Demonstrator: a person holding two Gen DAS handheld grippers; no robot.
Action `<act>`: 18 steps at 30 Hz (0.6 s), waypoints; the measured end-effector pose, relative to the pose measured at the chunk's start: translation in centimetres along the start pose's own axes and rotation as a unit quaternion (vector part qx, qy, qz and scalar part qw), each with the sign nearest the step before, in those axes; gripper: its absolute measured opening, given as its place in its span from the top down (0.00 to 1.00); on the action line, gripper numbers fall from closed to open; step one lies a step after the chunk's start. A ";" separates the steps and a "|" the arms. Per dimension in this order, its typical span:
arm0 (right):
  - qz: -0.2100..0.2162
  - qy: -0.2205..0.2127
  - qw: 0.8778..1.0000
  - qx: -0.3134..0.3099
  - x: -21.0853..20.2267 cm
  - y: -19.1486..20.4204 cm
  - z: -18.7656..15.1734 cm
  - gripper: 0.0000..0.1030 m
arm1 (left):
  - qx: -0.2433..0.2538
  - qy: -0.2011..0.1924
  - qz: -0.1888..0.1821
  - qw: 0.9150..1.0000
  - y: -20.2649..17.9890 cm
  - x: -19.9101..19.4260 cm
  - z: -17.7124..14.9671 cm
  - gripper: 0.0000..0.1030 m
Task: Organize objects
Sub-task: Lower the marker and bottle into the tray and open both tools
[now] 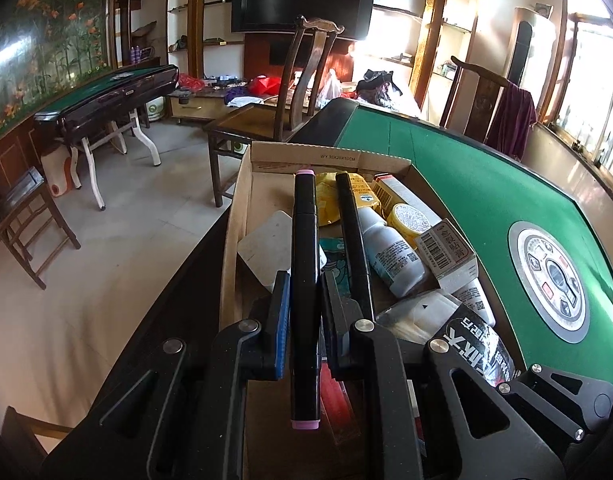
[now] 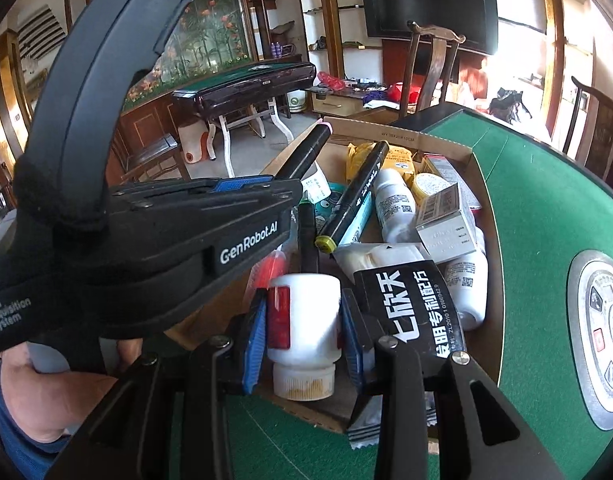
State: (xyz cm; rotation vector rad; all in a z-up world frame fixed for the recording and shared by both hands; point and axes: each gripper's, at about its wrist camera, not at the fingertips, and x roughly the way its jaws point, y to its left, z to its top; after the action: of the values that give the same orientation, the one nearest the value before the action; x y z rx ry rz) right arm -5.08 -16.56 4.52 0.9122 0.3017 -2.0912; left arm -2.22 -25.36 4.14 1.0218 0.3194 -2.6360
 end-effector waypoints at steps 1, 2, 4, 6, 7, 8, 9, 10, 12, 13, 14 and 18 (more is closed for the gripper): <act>-0.003 0.000 1.000 -0.005 0.1 0.2 0.0 0.67 | 0.000 0.000 0.000 1.000 0.0 0.0 0.0 0.86; -0.007 0.000 1.000 -0.010 0.2 0.4 0.0 0.67 | -0.001 0.000 0.000 1.000 0.1 0.1 0.0 0.86; -0.009 -0.002 1.000 -0.014 0.1 0.5 -0.2 0.67 | -0.002 0.001 0.001 1.000 0.1 0.2 -0.1 0.86; -0.007 -0.001 1.000 -0.012 0.1 0.4 0.0 0.67 | -0.002 0.000 0.002 1.000 0.1 0.2 -0.1 0.86; -0.008 -0.003 1.000 -0.011 -0.1 0.3 0.0 0.67 | -0.002 0.000 0.003 1.000 0.1 0.2 -0.1 0.86; -0.009 -0.005 1.000 -0.011 -0.2 0.3 0.1 0.67 | -0.002 0.000 0.002 1.000 0.1 0.2 -0.1 0.86; -0.009 -0.005 1.000 -0.011 -0.3 0.3 0.2 0.67 | -0.002 0.000 0.002 1.000 0.1 0.2 0.0 0.84; -0.010 -0.004 1.000 -0.011 -0.5 0.3 0.2 0.67 | -0.002 0.000 0.002 1.000 0.1 0.2 0.0 0.82; -0.011 -0.010 1.000 -0.011 -0.9 0.2 0.2 0.67 | -0.003 0.000 0.001 1.000 0.1 0.2 0.0 0.68; -0.015 -0.014 1.000 -0.011 -1.2 0.1 0.2 0.65 | -0.004 -0.002 -0.002 1.000 0.0 0.2 0.0 0.65; -0.017 -0.017 1.000 -0.012 -1.5 0.2 0.2 0.58 | -0.004 -0.007 -0.003 1.000 0.0 0.0 0.0 0.61; -0.041 -0.043 0.998 -0.020 -3.1 0.1 0.2 0.33 | 0.001 -0.041 -0.001 0.999 -0.3 -1.3 0.2 0.54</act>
State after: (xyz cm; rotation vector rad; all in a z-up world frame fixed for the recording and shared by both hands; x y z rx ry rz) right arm -3.82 -14.91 6.89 0.7962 0.3392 -2.1860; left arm -1.54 -24.93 5.24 0.9118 0.2985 -2.6712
